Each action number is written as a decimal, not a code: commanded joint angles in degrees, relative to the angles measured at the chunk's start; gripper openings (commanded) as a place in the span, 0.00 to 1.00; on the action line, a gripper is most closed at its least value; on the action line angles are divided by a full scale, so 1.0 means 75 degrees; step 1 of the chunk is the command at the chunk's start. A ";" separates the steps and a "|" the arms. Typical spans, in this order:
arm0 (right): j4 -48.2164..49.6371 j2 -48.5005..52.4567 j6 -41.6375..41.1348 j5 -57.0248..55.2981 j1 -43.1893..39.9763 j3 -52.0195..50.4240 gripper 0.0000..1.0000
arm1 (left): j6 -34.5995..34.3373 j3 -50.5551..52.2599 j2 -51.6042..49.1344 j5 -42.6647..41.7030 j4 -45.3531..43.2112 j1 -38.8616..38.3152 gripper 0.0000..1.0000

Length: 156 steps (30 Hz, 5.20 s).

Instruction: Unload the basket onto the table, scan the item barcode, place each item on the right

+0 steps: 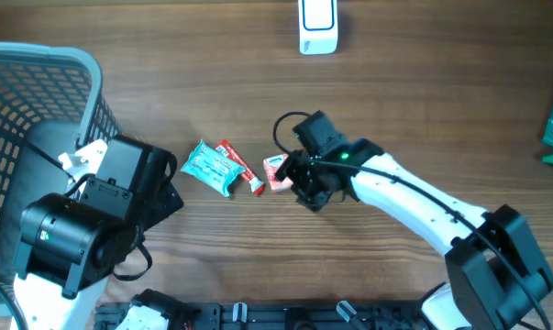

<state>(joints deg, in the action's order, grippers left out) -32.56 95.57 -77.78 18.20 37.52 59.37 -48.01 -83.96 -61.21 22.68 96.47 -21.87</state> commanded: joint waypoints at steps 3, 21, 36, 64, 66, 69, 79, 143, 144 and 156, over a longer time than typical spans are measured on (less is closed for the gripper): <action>0.0481 0.0551 -0.0854 -0.0886 0.0111 -0.0026 0.63 | 0.0122 -0.0020 0.0017 0.0105 0.0003 -0.0035 1.00; 0.1078 0.1419 0.0530 -0.0029 -0.1005 -0.0017 0.04 | 0.0122 -0.0020 0.0017 0.0102 0.0003 -0.0035 1.00; -0.4042 0.0213 0.4995 0.6843 -0.3363 -0.0017 0.05 | 0.0122 -0.0020 0.0017 0.0102 0.0003 -0.0035 1.00; 1.0110 0.2792 1.0060 -0.1833 -0.3252 0.1600 0.05 | 0.0122 -0.0020 0.0017 0.0102 0.0003 -0.0035 1.00; 1.0066 0.3459 1.0069 -0.1836 -0.3252 0.2428 0.05 | 0.0122 -0.0017 0.0017 0.0105 0.0003 -0.0035 1.00; 0.9920 0.4768 1.0177 -0.1865 -0.3214 0.3832 0.05 | 0.0122 -0.0020 0.0017 0.0102 0.0003 -0.0035 1.00; 0.9425 0.5954 1.0165 -0.2177 -0.3040 0.4686 0.04 | 0.0122 -0.0020 0.0017 0.0102 0.0003 -0.0035 1.00; 0.1370 0.2900 0.1559 -0.1058 0.0982 0.1649 0.05 | 0.0122 -0.0020 0.0017 0.0102 0.0003 -0.0035 1.00; 0.1343 0.2964 0.1547 -0.1052 0.0991 0.1649 0.04 | 0.0122 -0.0020 0.0017 0.0102 0.0003 -0.0035 1.00; -0.1865 0.3174 0.1638 -0.1137 0.0274 0.1655 0.11 | 0.0122 -0.0020 0.0017 0.0102 0.0003 -0.0035 1.00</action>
<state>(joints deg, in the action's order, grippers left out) -40.60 115.50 -65.52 12.62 43.18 75.11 -47.81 -83.96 -61.21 22.68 96.44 -22.04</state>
